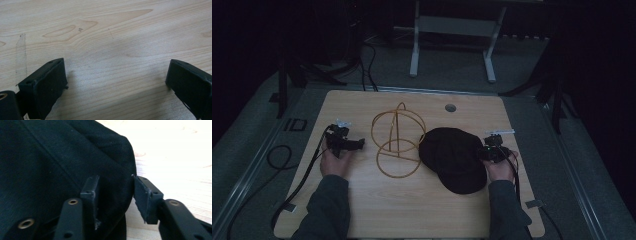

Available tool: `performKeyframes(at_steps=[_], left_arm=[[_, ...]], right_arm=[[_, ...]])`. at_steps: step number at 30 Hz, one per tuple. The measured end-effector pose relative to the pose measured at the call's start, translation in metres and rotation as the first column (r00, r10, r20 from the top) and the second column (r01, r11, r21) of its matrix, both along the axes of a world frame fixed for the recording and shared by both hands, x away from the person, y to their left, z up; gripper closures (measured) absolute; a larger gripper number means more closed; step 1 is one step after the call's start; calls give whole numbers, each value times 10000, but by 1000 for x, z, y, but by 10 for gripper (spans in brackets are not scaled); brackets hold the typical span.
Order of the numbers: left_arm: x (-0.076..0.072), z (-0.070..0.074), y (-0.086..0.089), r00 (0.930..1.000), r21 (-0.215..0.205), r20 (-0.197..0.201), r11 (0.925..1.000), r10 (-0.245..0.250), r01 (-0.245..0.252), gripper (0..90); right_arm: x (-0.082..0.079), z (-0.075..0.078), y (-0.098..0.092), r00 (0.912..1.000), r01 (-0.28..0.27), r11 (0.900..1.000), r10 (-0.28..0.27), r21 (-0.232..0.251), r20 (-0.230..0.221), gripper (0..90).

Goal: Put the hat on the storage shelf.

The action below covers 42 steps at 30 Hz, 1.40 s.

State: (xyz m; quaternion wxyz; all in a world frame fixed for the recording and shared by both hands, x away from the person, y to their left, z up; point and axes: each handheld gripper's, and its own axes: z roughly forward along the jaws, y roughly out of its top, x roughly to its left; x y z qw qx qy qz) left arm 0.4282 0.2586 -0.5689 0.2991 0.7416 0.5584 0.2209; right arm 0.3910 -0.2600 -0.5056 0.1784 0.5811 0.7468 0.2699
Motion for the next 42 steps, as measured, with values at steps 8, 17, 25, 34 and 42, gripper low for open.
performKeyframes(at_steps=[8, 17, 25, 34, 42], left_arm=[[0, 0, 0, 10000, -3, -4, 10000, 3, -3, 28], [0, 0, 0, 10000, 7, -16, 10000, 0, 0, 28], [0, 0, 0, 10000, 10, -17, 10000, 0, 0, 29], [0, 0, 0, 10000, 5, -16, 10000, 8, -8, 29], [0, 0, 0, 10000, 3, -14, 10000, 12, -12, 30]], right_arm=[[14, -4, 1, 9932, 423, 9991, -411, 84, -1093, 511], [27, -16, 2, 9863, 653, 9971, -586, 384, -1542, 591], [31, -18, 2, 9824, 615, 9975, -541, 360, -1786, 723], [36, -12, 8, 9668, 1159, 9933, -1134, -23, -2290, 775], [41, -9, 3, 9462, 1564, 9862, -1335, 552, -2948, 781]])
